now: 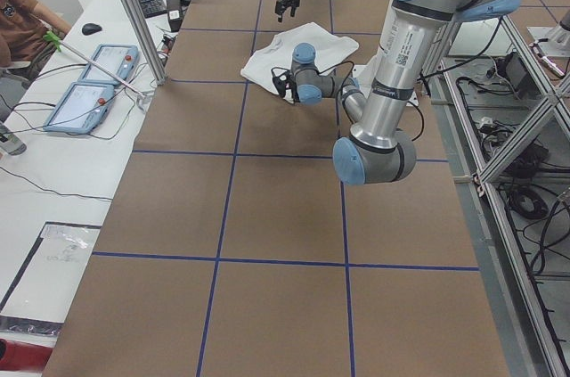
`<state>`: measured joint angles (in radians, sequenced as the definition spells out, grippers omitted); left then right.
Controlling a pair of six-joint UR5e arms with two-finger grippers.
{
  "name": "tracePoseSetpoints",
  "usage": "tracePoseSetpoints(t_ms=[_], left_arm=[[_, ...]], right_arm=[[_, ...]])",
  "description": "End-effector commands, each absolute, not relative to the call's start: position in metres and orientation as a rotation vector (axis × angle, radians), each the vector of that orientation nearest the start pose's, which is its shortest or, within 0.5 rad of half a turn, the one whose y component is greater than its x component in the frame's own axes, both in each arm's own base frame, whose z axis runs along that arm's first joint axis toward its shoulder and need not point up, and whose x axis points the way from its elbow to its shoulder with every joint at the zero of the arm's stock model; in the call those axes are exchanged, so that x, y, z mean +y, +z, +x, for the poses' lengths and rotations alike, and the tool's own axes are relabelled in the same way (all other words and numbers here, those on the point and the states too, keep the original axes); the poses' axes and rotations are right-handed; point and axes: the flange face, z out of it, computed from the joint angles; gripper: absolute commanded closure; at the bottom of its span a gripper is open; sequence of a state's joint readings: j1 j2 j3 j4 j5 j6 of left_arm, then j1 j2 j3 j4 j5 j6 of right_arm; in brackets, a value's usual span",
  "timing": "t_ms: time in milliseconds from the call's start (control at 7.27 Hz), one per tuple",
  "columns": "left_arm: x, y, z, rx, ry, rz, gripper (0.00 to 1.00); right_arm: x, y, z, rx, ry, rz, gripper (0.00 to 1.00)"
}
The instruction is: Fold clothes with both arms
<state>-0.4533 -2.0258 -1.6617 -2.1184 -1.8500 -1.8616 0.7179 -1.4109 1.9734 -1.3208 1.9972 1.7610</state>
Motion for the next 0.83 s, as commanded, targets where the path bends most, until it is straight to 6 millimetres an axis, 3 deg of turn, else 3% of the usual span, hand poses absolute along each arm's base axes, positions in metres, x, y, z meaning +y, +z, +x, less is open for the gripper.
tracePoseSetpoints(t_ms=[0, 275, 412, 550, 688], left_arm=[[-0.397, 0.299, 0.528, 1.114, -0.504, -0.123, 1.00], [-0.444, 0.300, 0.493, 1.114, -0.461, 0.006, 1.00], [-0.473, 0.298, 0.473, 1.111, -0.438, 0.104, 1.00], [-0.517, 0.290, 0.460, 1.097, -0.469, 0.180, 1.00], [-0.573, 0.282, 0.467, 1.092, -0.516, 0.211, 1.00]], right_arm=[[-0.421, 0.363, -0.342, -0.893, 0.673, -0.184, 0.00], [-0.424, 0.374, -0.347, -0.873, 0.679, -0.191, 0.00], [-0.430, 0.367, -0.352, -0.881, 0.681, -0.184, 0.00], [-0.430, 0.366, -0.353, -0.882, 0.679, -0.183, 0.00], [-0.430, 0.365, -0.353, -0.886, 0.678, -0.181, 0.00]])
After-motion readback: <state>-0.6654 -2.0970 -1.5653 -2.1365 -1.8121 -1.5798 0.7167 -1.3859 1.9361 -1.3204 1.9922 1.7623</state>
